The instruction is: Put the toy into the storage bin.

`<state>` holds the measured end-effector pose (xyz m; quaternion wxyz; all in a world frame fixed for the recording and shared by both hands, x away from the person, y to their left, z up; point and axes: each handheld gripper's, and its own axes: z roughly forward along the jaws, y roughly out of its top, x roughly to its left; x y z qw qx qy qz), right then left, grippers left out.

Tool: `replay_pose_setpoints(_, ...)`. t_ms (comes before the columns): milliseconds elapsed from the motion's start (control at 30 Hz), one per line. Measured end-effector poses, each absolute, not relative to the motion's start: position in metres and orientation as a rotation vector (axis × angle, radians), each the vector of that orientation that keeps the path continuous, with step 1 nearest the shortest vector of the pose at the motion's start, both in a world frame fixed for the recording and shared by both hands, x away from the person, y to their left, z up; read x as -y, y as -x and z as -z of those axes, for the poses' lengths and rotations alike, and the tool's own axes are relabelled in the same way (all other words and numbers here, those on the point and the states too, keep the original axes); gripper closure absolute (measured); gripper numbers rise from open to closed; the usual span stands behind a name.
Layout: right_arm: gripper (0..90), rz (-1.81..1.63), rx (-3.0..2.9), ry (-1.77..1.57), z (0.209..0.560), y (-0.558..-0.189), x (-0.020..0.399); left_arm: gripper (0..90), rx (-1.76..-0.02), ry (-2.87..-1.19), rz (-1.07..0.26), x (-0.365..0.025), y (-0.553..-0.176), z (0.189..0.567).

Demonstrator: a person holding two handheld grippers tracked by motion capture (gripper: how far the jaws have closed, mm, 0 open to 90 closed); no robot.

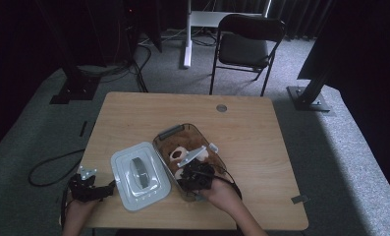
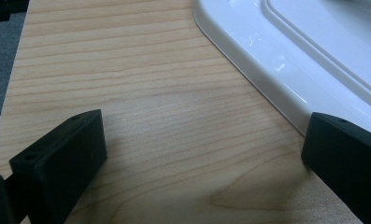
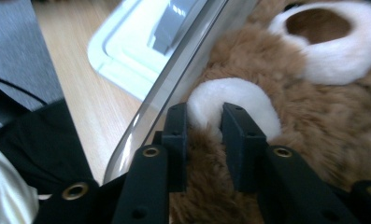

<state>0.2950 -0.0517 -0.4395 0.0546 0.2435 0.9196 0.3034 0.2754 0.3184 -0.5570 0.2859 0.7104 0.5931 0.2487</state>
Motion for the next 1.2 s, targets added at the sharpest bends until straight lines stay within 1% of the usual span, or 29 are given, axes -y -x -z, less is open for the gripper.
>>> replay_pose_setpoints(33,76.1,-0.887,-2.798,-0.73,0.443,-0.295,0.048,0.7,-1.586,-1.898,-0.665,-0.318,-0.275,0.557)
replay_pose_setpoints(133,76.4,-0.871,-2.799,-0.731,0.444,-0.295,0.047,0.7,-1.586,-1.899,-0.665,-0.318,-0.275,0.557)
replay_pose_setpoints(267,75.3,-0.967,-2.813,-0.779,0.443,-0.298,0.054,0.7,-1.585,-1.898,-0.665,-0.318,-0.275,0.557)
replay_pose_setpoints(367,68.5,-1.134,-2.82,-0.826,0.435,-0.299,0.069,0.7,-1.585,-1.899,-0.665,-0.318,-0.275,0.557)
replay_pose_setpoints(467,67.0,-1.17,-2.799,-0.826,0.428,-0.297,0.075,0.7,-1.585,-1.899,-0.665,-0.318,-0.275,0.557)
replay_pose_setpoints(533,65.3,-1.204,-2.71,-0.841,0.415,-0.298,0.092,0.7,-1.585,-1.899,-0.665,-0.318,-0.275,0.557)
replay_pose_setpoints(667,66.3,-1.218,-2.589,-0.958,0.405,-0.307,0.123,0.7,-1.586,-1.899,-0.665,-0.318,-0.275,0.557)
replay_pose_setpoints(800,67.4,-1.15,-2.516,-1.046,0.405,-0.319,0.139,0.7,-1.586,-1.898,-0.664,-0.318,-0.275,0.557)
replay_pose_setpoints(933,69.7,-1.113,-2.525,-1.083,0.415,-0.331,0.138,0.7,-1.585,-1.899,-0.665,-0.318,-0.275,0.557)
replay_pose_setpoints(1100,71.3,-1.032,-2.572,-1.119,0.433,-0.344,0.126,0.7,-1.585,-1.899,-0.666,-0.318,-0.275,0.557)
replay_pose_setpoints(1200,75.0,-0.944,-2.598,-1.11,0.44,-0.347,0.118,0.7,-1.585,-1.9,-0.665,-0.318,-0.275,0.557)
